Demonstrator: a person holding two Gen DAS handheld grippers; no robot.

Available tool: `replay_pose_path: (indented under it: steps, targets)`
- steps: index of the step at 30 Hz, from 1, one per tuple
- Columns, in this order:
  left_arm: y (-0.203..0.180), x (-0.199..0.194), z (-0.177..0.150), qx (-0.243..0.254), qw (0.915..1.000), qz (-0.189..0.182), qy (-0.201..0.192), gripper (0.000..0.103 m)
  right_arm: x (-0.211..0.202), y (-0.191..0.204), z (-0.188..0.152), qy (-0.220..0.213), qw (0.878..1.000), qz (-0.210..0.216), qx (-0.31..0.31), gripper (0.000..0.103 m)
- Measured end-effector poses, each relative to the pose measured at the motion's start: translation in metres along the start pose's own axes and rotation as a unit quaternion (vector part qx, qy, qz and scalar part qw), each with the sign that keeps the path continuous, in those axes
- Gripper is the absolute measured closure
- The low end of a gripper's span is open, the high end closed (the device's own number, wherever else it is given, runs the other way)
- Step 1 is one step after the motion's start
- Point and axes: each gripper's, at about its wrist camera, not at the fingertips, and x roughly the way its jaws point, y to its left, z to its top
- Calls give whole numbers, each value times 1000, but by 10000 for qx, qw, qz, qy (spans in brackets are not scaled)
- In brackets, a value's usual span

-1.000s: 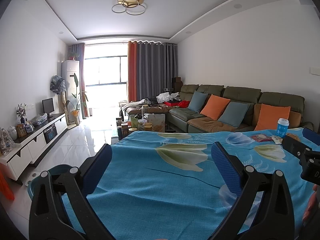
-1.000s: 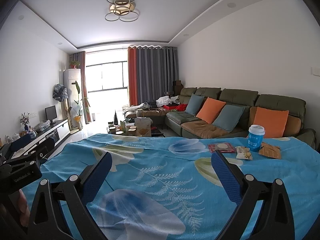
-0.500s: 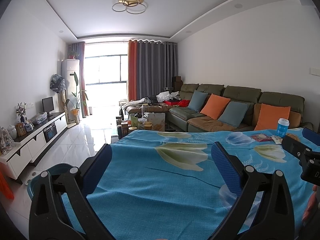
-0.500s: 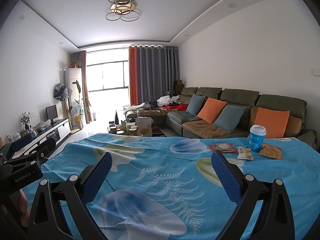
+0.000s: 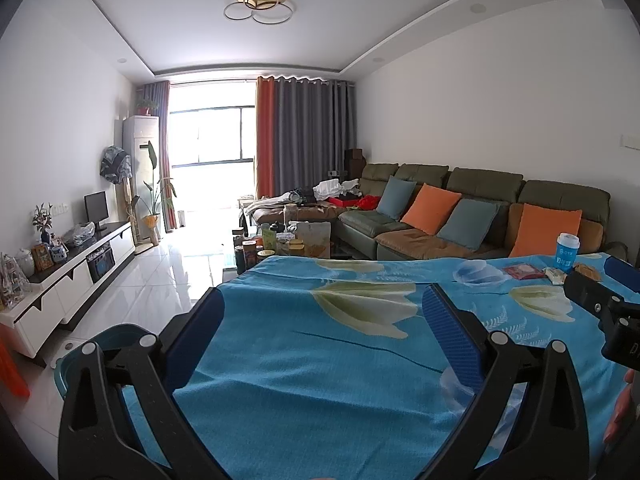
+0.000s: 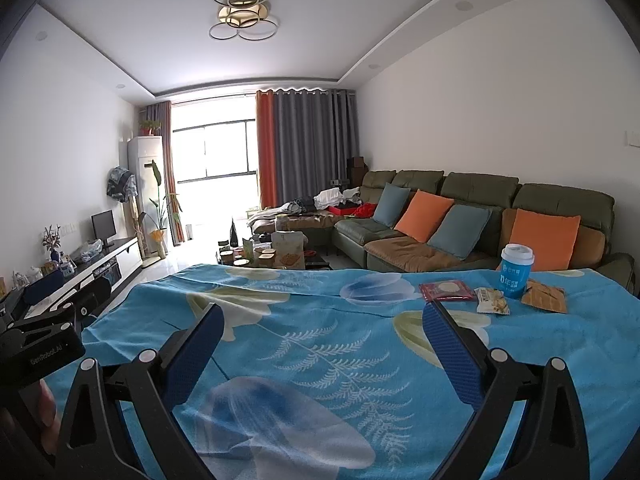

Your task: Collect trash

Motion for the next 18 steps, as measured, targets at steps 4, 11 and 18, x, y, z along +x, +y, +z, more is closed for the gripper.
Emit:
replay_pose_path:
  steps: [4,11,18]
  targets:
    - [0,2,-1,30,10000,15,42,6,2,-1,-2,37,10000,-11,16,7]
    - [0,8,-1,41,9996,-95,251,6,3,-3,-3,64,10000,5,24,7]
    - [4,44,-3,9,9931,-324,1126,6,13,-23,-3,412,9990,-43,176,7]
